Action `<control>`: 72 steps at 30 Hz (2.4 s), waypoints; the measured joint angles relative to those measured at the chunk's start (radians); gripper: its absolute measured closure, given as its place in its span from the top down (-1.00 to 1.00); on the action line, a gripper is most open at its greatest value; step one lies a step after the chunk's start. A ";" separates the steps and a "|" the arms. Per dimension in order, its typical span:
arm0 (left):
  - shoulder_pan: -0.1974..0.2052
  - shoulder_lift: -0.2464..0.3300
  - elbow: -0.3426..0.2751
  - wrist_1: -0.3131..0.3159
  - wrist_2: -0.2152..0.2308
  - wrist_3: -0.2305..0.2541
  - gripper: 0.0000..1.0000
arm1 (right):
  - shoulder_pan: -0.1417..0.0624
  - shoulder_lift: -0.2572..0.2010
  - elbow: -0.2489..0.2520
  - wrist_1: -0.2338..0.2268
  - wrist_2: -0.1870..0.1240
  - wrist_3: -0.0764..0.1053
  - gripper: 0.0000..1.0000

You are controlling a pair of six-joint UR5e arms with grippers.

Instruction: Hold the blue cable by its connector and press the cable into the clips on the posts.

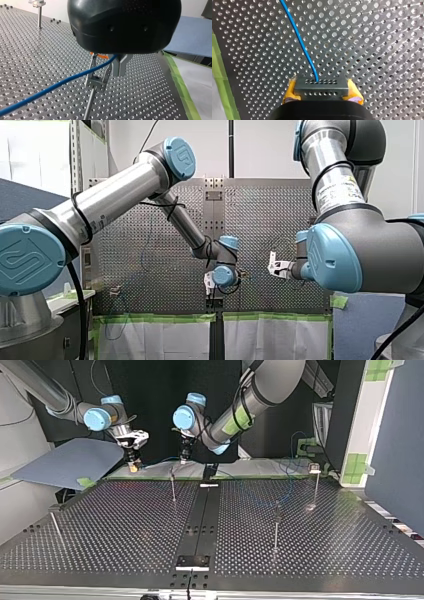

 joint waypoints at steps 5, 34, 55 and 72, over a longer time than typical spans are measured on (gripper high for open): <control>0.000 0.000 0.014 -0.010 -0.001 0.000 -1.00 | -0.007 0.001 0.000 -0.012 -0.002 0.008 -1.00; 0.003 -0.001 0.067 -0.047 0.011 -0.001 -1.00 | -0.045 0.003 -0.013 -0.030 -0.039 0.011 -1.00; 0.059 -0.002 0.068 -0.044 0.057 -0.027 -1.00 | -0.040 0.044 -0.047 -0.049 -0.060 0.013 -1.00; 0.070 -0.002 0.068 -0.043 0.076 -0.038 -1.00 | -0.037 0.046 -0.053 -0.050 -0.060 0.013 -1.00</control>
